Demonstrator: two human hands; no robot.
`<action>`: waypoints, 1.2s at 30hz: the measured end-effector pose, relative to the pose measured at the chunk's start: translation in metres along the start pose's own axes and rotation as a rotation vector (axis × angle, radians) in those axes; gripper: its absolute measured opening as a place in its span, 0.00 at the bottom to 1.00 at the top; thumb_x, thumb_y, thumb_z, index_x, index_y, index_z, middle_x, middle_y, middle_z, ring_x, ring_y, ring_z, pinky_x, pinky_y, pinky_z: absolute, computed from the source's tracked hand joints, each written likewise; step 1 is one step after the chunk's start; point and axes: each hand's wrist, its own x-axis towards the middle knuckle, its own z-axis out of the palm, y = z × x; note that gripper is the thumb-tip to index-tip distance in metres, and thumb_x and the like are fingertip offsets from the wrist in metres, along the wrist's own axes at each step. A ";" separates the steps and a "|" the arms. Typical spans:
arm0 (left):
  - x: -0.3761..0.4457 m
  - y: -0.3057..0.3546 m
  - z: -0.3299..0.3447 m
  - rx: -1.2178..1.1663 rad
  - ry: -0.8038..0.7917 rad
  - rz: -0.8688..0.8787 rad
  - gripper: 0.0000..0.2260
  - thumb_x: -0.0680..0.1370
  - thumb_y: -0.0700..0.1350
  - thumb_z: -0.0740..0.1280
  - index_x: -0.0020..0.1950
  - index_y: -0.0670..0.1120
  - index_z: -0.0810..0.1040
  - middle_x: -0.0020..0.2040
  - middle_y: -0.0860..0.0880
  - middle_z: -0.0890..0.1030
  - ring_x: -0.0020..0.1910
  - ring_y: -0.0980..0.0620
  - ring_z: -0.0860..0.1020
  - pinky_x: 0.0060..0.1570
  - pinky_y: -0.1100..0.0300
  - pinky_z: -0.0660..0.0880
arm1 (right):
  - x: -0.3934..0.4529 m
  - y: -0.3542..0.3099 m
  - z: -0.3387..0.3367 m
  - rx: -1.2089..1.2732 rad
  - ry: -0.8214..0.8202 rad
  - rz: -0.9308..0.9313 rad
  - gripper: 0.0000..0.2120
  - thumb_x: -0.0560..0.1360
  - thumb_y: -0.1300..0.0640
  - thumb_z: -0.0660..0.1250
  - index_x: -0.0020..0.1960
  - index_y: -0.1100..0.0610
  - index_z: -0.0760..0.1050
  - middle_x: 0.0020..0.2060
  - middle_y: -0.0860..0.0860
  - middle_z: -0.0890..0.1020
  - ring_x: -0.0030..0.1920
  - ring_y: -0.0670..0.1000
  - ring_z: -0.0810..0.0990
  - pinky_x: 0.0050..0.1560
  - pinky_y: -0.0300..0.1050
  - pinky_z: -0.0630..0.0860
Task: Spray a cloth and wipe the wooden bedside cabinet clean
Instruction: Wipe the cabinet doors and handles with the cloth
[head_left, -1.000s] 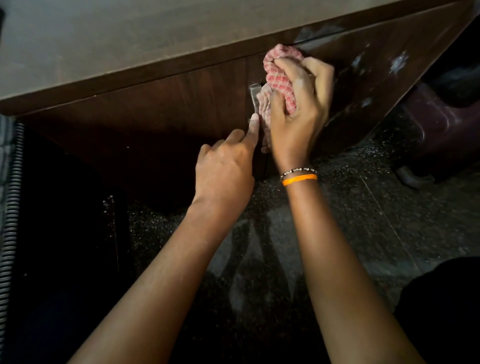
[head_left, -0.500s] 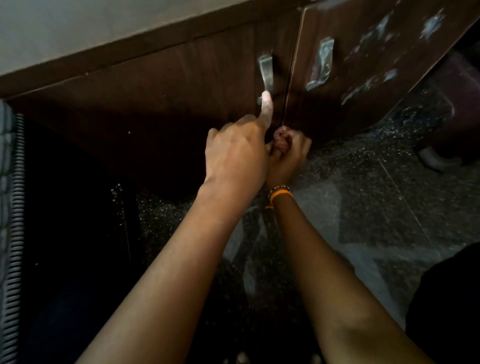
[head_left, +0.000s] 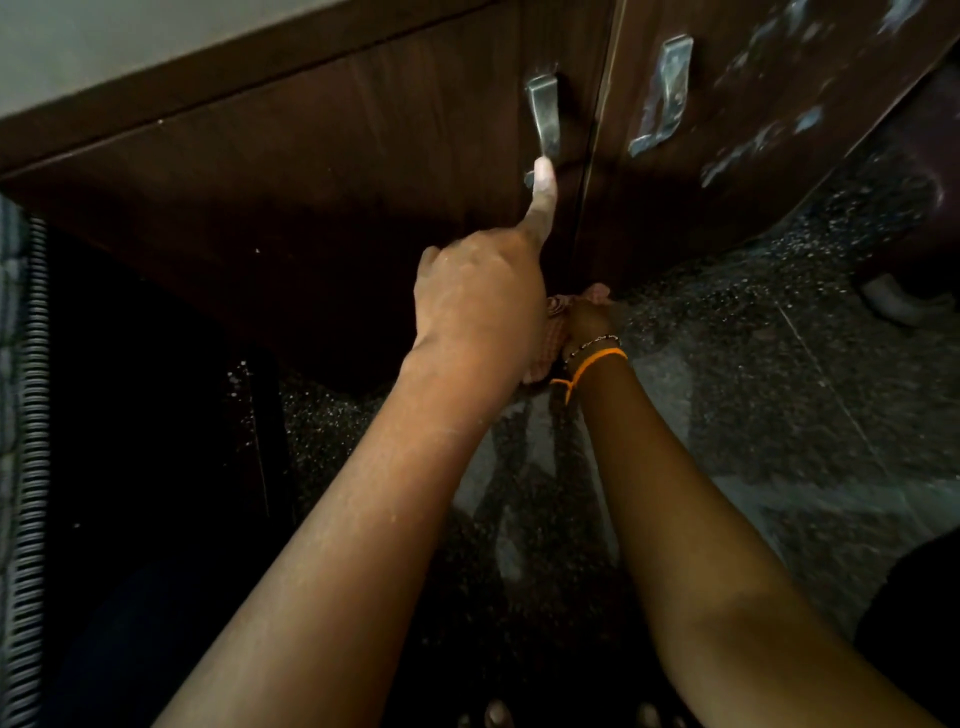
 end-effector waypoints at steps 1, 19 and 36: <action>0.001 0.001 0.000 -0.004 0.007 -0.002 0.32 0.78 0.37 0.56 0.76 0.54 0.44 0.47 0.49 0.83 0.45 0.48 0.80 0.52 0.50 0.75 | -0.005 -0.010 -0.004 0.017 0.074 -0.049 0.14 0.82 0.53 0.53 0.46 0.61 0.70 0.42 0.60 0.74 0.25 0.44 0.75 0.39 0.40 0.78; -0.001 0.006 -0.019 -0.156 0.025 -0.044 0.24 0.77 0.38 0.56 0.72 0.53 0.65 0.54 0.43 0.80 0.54 0.39 0.77 0.51 0.50 0.72 | -0.133 -0.117 0.000 -0.106 0.177 -1.149 0.13 0.70 0.73 0.65 0.53 0.68 0.79 0.48 0.61 0.81 0.50 0.48 0.78 0.53 0.30 0.72; -0.006 0.003 -0.025 -0.173 0.021 -0.060 0.32 0.74 0.34 0.57 0.74 0.57 0.58 0.55 0.47 0.78 0.54 0.42 0.76 0.52 0.51 0.72 | -0.158 -0.182 -0.002 -0.232 0.209 -1.286 0.11 0.61 0.69 0.65 0.41 0.61 0.80 0.39 0.56 0.79 0.40 0.47 0.77 0.44 0.33 0.72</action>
